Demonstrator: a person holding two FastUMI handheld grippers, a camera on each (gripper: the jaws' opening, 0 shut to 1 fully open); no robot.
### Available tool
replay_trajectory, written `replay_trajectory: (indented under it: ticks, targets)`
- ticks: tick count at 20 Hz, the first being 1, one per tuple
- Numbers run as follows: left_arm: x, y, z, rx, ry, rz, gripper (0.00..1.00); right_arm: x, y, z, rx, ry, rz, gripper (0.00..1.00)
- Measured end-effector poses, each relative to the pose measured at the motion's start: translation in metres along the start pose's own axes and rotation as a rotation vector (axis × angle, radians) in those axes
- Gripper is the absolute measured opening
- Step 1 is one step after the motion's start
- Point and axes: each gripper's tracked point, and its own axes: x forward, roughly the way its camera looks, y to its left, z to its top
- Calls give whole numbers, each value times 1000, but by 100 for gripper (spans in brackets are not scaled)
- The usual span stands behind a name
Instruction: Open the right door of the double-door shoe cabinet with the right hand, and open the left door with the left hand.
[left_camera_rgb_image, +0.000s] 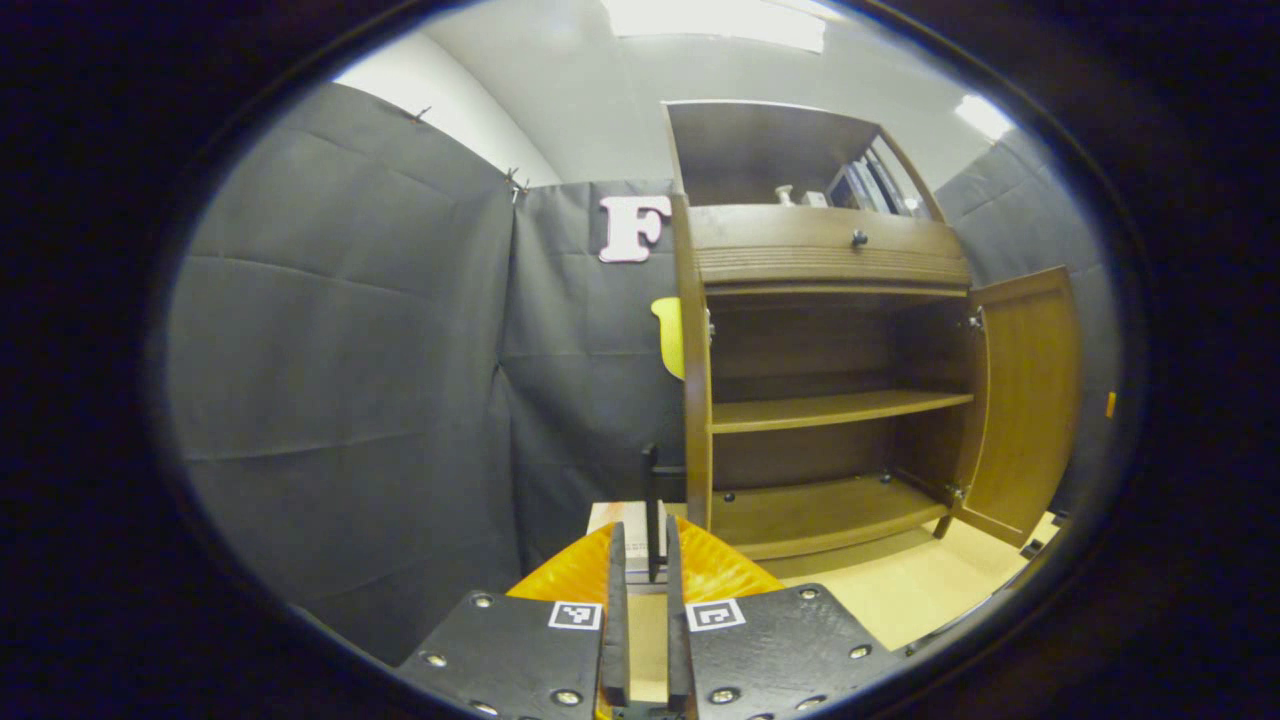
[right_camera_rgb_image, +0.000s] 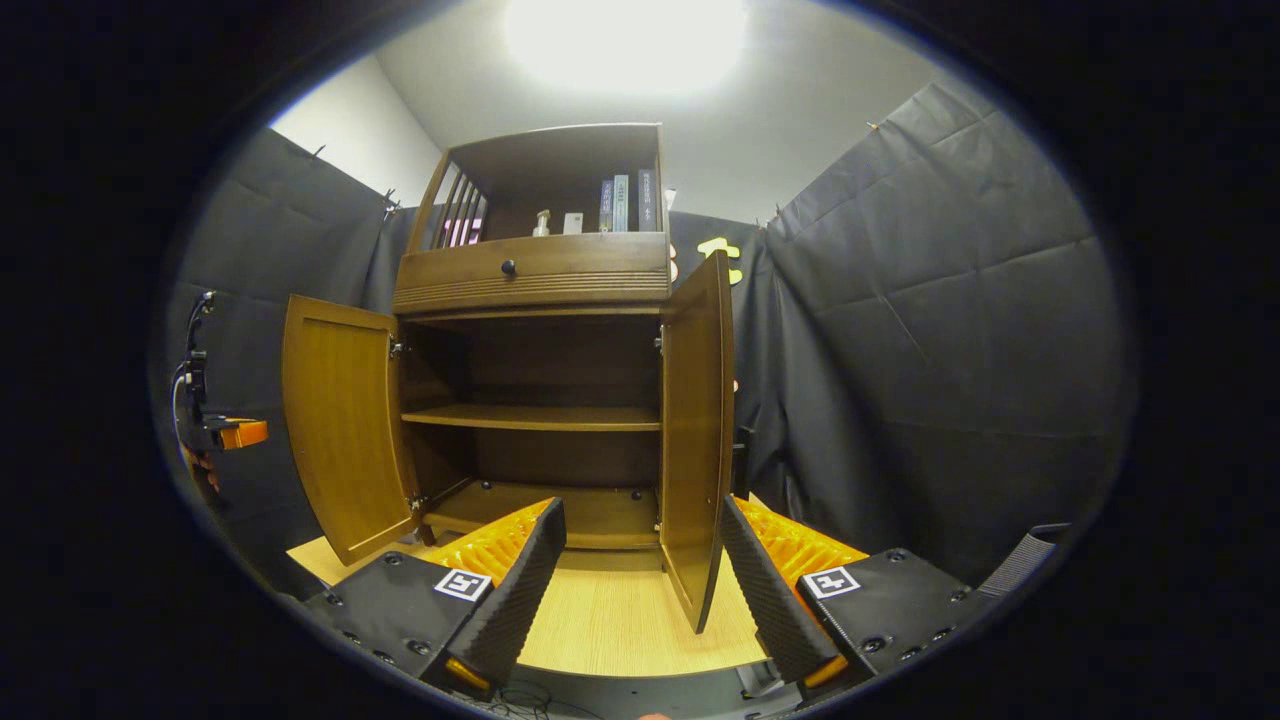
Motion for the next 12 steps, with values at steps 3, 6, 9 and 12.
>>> replay_trajectory:
  ticks: [3,6,9,12]
  targets:
    - [-30,5,8,-23,-15,-3,19,-8,-3,8,11,-12,-9,97]
    - [-55,5,20,-31,-26,-10,19,-17,0,10,7,-14,-5,97]
    - [-73,3,25,-22,-33,-14,13,-26,0,10,8,-19,-3,92]
    - [-88,-2,31,-16,-41,-22,16,-28,-10,18,21,-25,-9,97]
